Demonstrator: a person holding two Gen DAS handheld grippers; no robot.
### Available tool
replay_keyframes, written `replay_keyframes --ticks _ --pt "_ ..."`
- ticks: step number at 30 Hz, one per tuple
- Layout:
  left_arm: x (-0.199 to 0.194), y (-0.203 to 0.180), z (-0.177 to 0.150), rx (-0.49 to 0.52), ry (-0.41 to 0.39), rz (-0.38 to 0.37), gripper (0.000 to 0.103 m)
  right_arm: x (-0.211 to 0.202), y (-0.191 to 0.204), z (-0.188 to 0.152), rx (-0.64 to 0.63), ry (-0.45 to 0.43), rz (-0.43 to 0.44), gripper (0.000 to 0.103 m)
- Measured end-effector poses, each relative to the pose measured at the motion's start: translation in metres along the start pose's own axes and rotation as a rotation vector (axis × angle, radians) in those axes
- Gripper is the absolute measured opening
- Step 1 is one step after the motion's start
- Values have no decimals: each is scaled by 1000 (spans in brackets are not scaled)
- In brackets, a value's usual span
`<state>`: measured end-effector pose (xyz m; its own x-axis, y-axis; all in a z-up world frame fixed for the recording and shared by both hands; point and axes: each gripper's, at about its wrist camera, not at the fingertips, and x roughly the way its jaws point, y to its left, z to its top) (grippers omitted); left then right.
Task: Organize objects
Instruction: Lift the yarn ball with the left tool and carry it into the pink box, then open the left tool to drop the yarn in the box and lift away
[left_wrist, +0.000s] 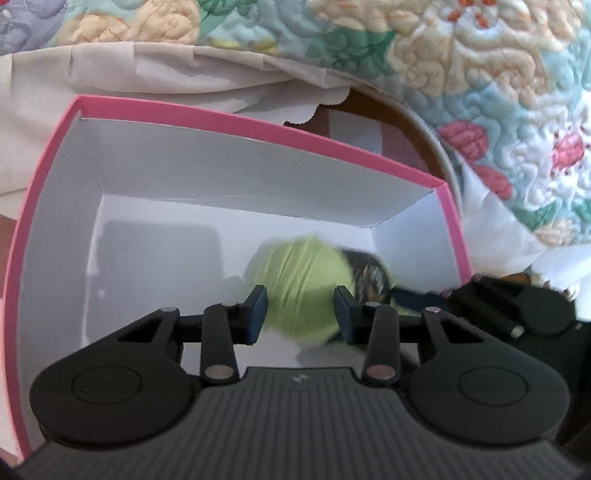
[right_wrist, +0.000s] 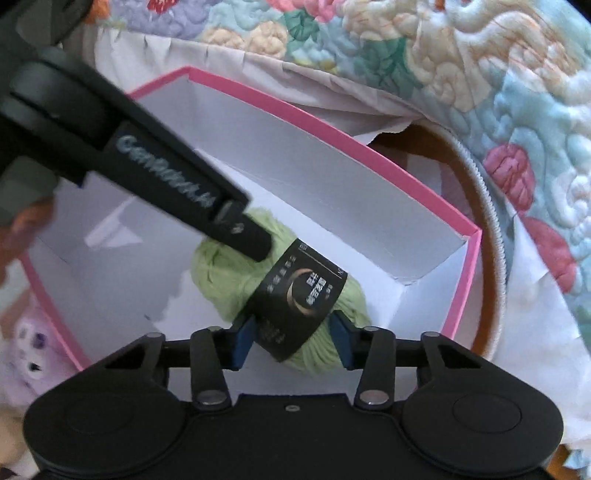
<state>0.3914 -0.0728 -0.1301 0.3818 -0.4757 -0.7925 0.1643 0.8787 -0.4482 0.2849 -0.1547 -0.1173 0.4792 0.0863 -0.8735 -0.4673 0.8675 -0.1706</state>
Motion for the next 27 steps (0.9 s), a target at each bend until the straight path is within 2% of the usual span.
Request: replay_keyframes --ticks 2,3,6,8,10,14,15,17,21,27 --pt "4 0 0 -11 -6 2 38 1 0 2 0 -5 -35 44" --pt "6 1 2 -40 -12 3 34 1 -2 4 13 -9 -44 44" --pt "17 7 9 -179 -15 -81 28 2 -10 9 66 -29 -48 42" --pt "25 5 14 -215 -15 -79 27 2 -13 12 71 -45 -77 39" --pt "27 -1 18 -198 -27 -47 27 3 -15 14 53 -42 -121 34" --pt "28 -17 21 -119 -43 -4 27 5 -21 13 -23 -29 -268 23" --pt "29 -21 21 -99 -46 6 27 5 -24 12 -25 -36 -278 22" --pt "34 -29 20 -64 -46 21 26 3 -29 11 2 -59 -249 23" --pt "49 -35 22 -102 -11 -48 27 -8 -38 4 108 -90 -108 23" --pt "47 -48 22 -40 -11 -3 29 -15 -26 -14 164 -63 -19 28"
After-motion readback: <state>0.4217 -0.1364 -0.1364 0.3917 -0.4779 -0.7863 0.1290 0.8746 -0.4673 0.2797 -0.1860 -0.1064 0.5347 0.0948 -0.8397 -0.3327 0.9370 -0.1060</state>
